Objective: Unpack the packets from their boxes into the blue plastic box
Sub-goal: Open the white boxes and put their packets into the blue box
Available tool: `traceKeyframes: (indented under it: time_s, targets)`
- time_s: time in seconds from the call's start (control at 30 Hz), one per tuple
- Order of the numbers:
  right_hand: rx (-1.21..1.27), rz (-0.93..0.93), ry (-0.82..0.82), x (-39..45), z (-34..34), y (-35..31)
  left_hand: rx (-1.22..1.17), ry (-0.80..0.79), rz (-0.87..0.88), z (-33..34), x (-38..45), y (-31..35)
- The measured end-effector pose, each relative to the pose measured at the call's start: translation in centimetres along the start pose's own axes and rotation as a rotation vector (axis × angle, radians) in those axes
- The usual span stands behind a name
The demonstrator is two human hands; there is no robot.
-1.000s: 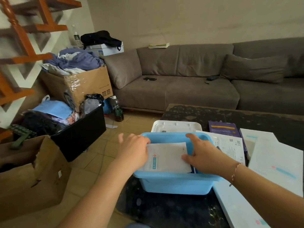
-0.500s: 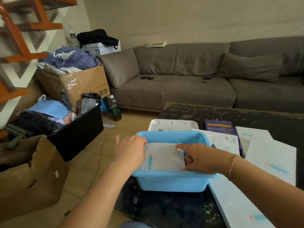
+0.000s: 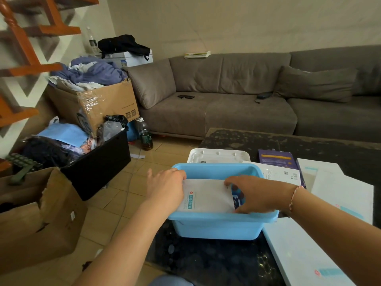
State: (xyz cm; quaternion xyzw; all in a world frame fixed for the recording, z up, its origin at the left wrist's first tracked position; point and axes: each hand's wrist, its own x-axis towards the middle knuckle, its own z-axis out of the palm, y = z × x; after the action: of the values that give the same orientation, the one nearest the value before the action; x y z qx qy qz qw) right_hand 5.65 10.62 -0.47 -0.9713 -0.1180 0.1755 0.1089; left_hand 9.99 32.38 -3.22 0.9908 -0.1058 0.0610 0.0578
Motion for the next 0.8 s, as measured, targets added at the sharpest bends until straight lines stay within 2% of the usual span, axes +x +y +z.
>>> traceKeyframes:
  time_s: [0.2, 0.57, 0.67, 0.73, 0.77, 0.8]
  targets:
    - [-0.078, -0.061, 0.023, -0.4, 0.0, 0.1, 0.028, 0.005, 0.0, 0.0, 0.0, 0.2]
    - [-0.002, 0.037, -0.079, -1.2, -0.7, 0.4, 0.004, 0.023, -0.001, -0.3, -0.3, 0.3]
    - [0.07, 0.109, 0.007, -1.0, -1.1, 0.6, -0.046, 0.118, -0.007, 0.2, -0.3, 0.0]
    - [0.151, 0.19, 0.054, 0.0, -0.8, 0.7, -0.183, 0.208, -0.025, 0.5, -0.3, -0.3]
    - [0.257, 0.224, 0.04, 0.4, -0.6, 0.4, -0.267, 0.232, -0.043, 0.6, -0.3, -0.5]
    - [0.48, 0.292, 0.014, 0.8, -0.5, 0.1, -0.344, 0.238, -0.06, 0.7, -0.3, -0.6]
